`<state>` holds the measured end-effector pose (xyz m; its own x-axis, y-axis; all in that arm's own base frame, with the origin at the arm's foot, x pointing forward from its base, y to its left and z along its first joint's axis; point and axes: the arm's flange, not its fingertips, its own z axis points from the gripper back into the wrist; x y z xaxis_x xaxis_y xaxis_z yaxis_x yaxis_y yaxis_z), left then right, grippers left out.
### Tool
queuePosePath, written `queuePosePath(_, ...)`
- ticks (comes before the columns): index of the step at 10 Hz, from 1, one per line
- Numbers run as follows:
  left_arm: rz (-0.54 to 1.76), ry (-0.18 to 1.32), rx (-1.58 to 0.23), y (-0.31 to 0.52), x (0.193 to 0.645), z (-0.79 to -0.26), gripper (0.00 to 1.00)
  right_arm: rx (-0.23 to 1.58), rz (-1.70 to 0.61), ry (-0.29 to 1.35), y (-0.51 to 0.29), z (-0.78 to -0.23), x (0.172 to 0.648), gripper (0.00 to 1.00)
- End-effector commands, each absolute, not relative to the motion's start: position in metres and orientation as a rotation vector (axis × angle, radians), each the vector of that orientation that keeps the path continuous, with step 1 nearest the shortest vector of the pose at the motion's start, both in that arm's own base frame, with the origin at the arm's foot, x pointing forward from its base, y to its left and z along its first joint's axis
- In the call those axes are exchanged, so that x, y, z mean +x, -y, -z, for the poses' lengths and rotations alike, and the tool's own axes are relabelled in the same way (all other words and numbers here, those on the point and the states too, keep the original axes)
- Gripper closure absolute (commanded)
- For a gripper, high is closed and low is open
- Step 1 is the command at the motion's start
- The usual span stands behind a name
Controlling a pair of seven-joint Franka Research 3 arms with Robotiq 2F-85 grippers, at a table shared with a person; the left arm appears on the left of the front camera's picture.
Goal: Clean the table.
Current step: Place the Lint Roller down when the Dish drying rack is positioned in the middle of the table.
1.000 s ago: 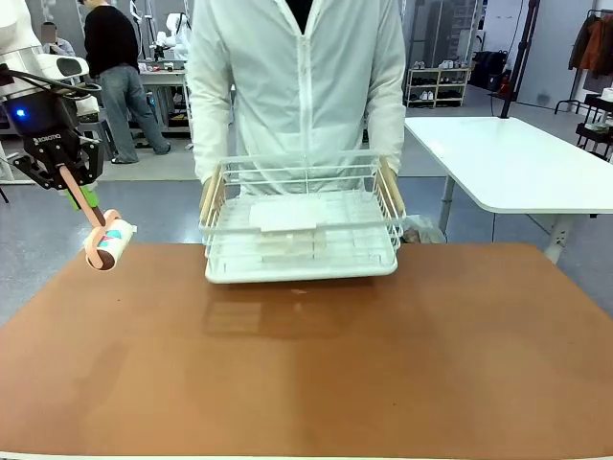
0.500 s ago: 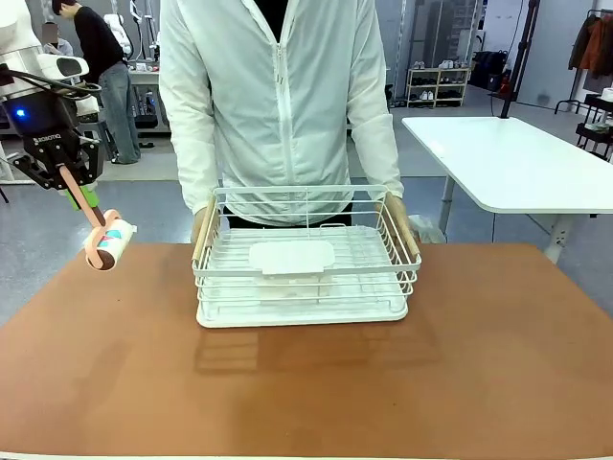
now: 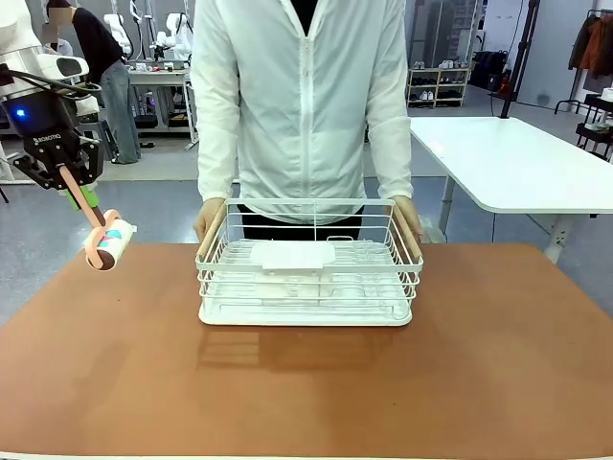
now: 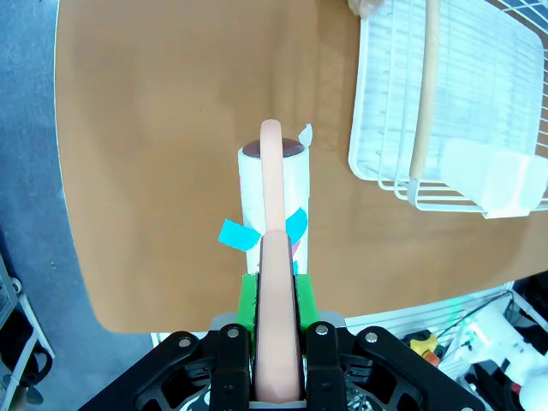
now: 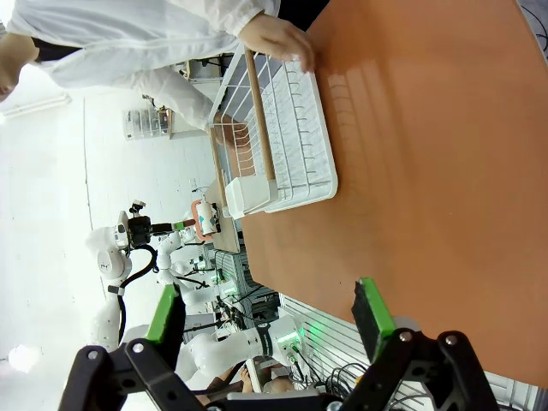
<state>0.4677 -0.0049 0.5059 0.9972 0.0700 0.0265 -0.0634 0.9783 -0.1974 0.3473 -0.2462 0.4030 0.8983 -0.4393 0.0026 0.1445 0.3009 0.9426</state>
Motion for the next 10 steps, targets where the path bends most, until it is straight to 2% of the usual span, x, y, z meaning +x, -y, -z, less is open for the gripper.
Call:
queuePosePath(1, -0.068, 0.037, -0.190, 0.0021, 0.4671, -0.5073, 0.79, 1.221, 0.385, 0.304, 0.2435, -0.4046, 0.3459, 0.00)
queuePosePath(10, -0.068, 0.037, -0.190, 0.0021, 0.4671, -0.5073, 0.79, 1.221, 0.385, 0.304, 0.2435, -0.4046, 0.3459, 0.00)
